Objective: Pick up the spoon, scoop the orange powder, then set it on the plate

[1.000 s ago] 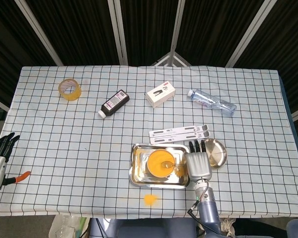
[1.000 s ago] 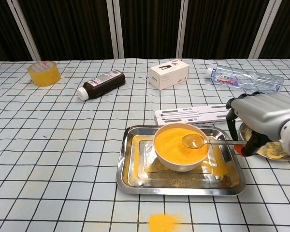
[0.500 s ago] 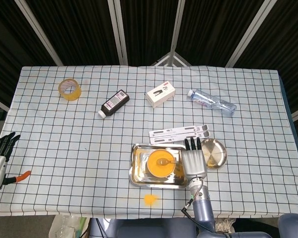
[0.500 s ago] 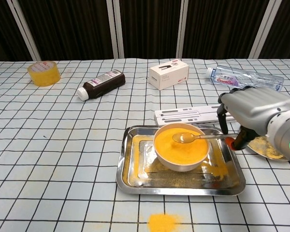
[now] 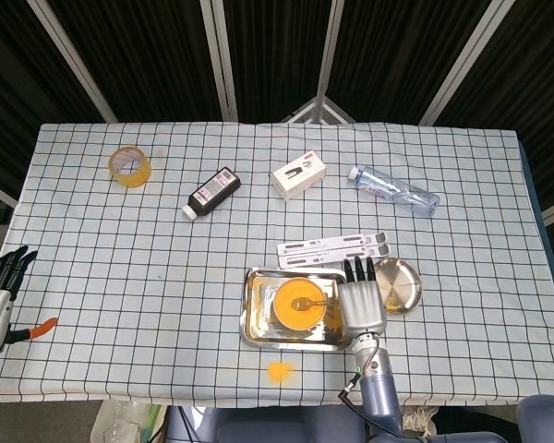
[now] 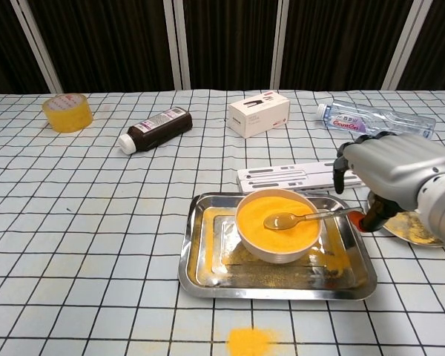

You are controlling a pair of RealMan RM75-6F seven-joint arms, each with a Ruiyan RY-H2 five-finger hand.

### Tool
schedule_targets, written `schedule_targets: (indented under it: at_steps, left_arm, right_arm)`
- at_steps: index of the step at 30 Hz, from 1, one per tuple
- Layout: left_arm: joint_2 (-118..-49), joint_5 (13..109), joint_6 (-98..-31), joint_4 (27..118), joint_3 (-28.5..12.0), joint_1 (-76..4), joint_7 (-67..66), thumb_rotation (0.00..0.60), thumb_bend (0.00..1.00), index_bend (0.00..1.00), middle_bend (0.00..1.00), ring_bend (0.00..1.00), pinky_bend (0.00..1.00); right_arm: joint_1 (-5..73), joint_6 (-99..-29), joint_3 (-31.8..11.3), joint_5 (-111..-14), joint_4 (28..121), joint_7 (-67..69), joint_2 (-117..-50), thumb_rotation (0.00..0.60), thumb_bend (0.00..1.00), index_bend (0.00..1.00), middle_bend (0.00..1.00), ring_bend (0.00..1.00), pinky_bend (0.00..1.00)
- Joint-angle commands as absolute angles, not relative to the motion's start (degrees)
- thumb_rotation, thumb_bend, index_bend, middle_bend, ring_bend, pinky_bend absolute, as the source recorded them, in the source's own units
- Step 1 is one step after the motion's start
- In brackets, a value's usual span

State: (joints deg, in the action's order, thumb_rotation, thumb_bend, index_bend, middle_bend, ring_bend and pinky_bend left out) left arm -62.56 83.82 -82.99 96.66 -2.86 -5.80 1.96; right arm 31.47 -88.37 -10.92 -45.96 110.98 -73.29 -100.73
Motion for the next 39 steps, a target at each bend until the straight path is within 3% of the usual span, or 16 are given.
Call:
schedule_targets:
  at_steps: [1, 24, 31, 33, 36, 39]
  left_arm:
    - [-62.5, 83.8, -83.0, 96.7, -2.8, -5.8, 2.0, 0.600, 0.00, 0.00, 0.00, 0.00, 0.00]
    - [-62.8, 83.2, -82.8, 96.9, -2.9, -5.9, 1.0, 0.600, 0.00, 0.00, 0.00, 0.00, 0.00]
    - [-62.7, 83.3, -82.8, 96.9, -2.9, -5.8, 1.1, 0.600, 0.00, 0.00, 0.00, 0.00, 0.00]
    - [-62.8, 83.2, -82.7, 96.9, -2.9, -5.9, 1.1, 0.600, 0.00, 0.00, 0.00, 0.00, 0.00]
    - [-62.7, 83.2, -82.7, 96.9, -2.9, -5.9, 1.1, 0.600, 0.00, 0.00, 0.00, 0.00, 0.00]
    - [-62.7, 83.2, -82.7, 97.0, -2.9, -5.9, 1.2, 0.600, 0.00, 0.00, 0.00, 0.00, 0.00]
  right_arm:
    - [31.2, -88.6, -10.3, -46.1, 111.6, -72.8, -100.1, 0.600, 0.46, 0.38, 0.13, 0.00, 0.00]
    - [29.4, -87.2, -4.5, -47.0, 114.9, -67.8, -96.8, 0.600, 0.46, 0.37, 0.13, 0.00, 0.00]
    - [29.7, -87.3, -4.9, -49.4, 113.6, -65.9, -96.7, 0.600, 0.46, 0.25, 0.13, 0.00, 0.00]
    - [30.0, -86.9, -4.9, -51.2, 112.7, -64.9, -96.8, 0.600, 0.46, 0.24, 0.16, 0.00, 0.00]
    - [30.3, -86.6, -4.6, -53.5, 111.6, -63.9, -96.9, 0.600, 0.46, 0.24, 0.29, 0.01, 0.00]
    - [30.6, -86.3, -3.7, -55.9, 110.2, -63.9, -96.9, 0.600, 0.46, 0.26, 0.41, 0.09, 0.00]
